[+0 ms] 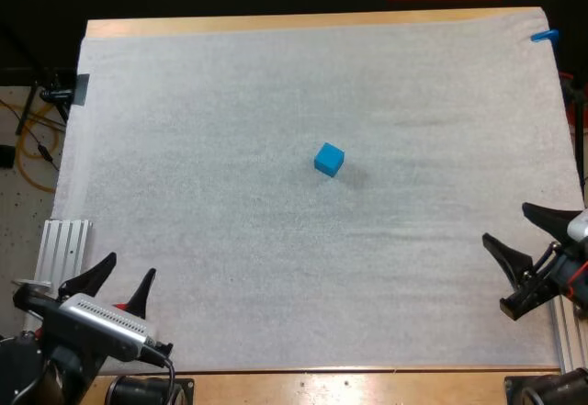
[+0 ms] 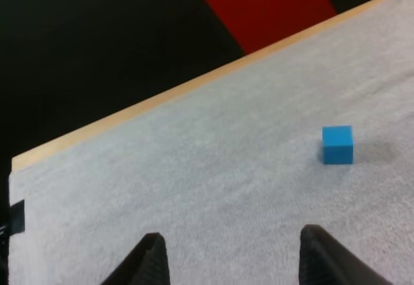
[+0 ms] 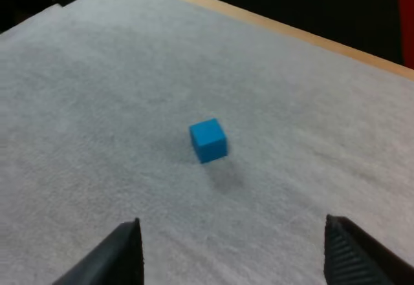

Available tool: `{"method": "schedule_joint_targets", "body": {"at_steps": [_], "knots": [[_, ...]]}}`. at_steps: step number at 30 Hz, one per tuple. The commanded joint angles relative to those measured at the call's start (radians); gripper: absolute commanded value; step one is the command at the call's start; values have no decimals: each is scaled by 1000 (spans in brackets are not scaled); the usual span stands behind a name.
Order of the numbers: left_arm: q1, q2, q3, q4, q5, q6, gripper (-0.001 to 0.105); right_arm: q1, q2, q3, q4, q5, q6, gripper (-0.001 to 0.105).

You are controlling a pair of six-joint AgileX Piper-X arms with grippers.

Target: Stack red cube on blue cube

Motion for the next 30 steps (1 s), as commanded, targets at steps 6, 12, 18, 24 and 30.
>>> {"method": "schedule_joint_targets", "body": {"at_steps": [6,12,18,24,30], "knots": [[-2,10,-29,36,-7,0,45,60,57,-44,45,-37,-48,58],[-2,10,-29,125,-211,0,45,105,61,-44,44,-62,-59,58],[-2,10,-29,255,-351,-40,45,119,61,-44,44,-69,-59,58],[-2,10,-29,327,-506,-100,45,119,61,-44,44,-135,-59,58],[-2,10,-29,335,-507,-210,45,119,61,-44,44,-243,-59,58]]}}
